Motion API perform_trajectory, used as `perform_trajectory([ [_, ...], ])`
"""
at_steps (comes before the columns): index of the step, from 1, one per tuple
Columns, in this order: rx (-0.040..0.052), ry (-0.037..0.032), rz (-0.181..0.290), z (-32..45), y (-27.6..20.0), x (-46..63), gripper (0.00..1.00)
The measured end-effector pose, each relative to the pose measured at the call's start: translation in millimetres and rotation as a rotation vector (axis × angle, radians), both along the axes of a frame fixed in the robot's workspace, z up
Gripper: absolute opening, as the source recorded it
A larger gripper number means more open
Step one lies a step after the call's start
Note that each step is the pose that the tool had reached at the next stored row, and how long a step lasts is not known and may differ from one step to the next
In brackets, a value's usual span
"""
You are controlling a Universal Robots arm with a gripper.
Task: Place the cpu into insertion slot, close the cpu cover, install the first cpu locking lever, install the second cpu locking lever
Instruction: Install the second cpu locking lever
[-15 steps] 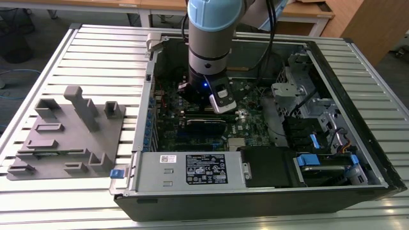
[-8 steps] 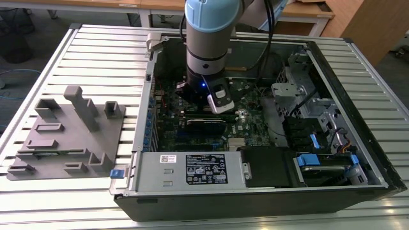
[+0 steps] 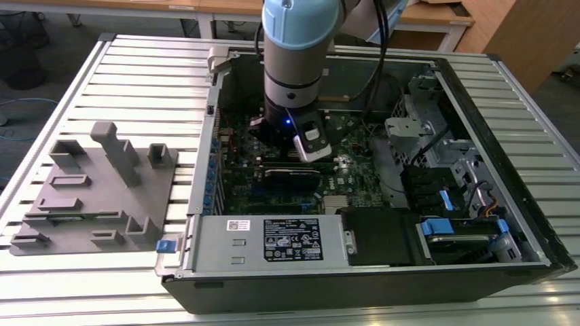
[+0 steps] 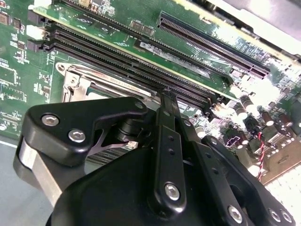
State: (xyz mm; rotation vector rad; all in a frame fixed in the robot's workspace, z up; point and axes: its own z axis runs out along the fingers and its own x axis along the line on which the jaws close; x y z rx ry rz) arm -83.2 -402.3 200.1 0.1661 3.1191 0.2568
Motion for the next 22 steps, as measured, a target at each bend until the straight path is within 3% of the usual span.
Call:
perform_trajectory([
  [4,0.0016,0.0003,0.000,-0.3,0.1,-0.1,0.11],
  [10,0.0183,0.0048,0.000,-0.8,0.1,-0.4,0.11],
  [22,0.0254,0.0052,0.000,-3.0,-0.1,-1.0,0.11],
])
